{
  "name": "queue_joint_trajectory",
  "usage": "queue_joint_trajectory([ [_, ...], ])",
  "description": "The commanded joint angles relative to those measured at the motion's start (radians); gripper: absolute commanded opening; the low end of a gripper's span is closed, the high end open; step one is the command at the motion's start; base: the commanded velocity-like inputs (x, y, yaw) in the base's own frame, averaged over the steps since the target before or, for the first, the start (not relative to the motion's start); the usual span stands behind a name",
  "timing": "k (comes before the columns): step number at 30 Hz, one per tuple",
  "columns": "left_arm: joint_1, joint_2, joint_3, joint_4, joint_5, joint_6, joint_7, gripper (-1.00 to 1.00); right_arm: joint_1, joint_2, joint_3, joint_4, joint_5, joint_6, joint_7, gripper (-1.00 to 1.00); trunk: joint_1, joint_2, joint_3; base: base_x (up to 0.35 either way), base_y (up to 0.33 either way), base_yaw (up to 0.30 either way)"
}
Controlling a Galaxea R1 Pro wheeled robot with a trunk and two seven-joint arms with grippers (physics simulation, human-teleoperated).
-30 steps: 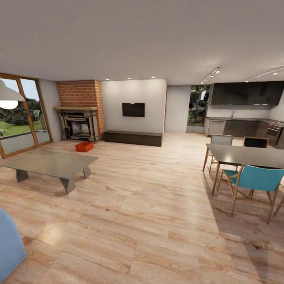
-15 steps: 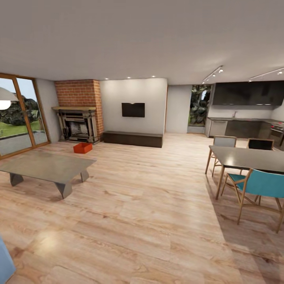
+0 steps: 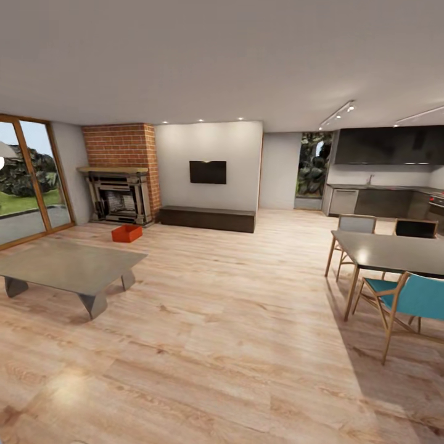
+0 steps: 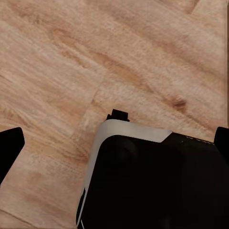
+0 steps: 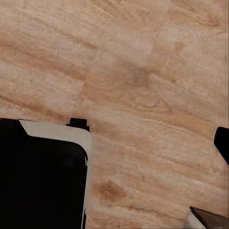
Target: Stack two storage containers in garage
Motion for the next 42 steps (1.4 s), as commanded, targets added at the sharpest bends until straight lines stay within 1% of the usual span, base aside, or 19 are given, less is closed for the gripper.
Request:
queue_joint_trajectory([
  [1, 0.000, 0.000, 0.005, 0.000, 0.003, 0.001, 0.001, 1.00, -0.001, 0.000, 0.006, 0.003, -0.001, -0.005, -0.003, 1.00, 0.001, -0.001, 0.000, 0.323, 0.000, 0.000],
  [42, 0.000, 0.000, 0.005, 0.000, 0.002, 0.005, 0.001, 1.00, -0.001, -0.003, 0.005, 0.002, -0.002, -0.005, -0.014, 1.00, 0.001, -0.001, 0.000, 0.323, 0.000, 0.000],
])
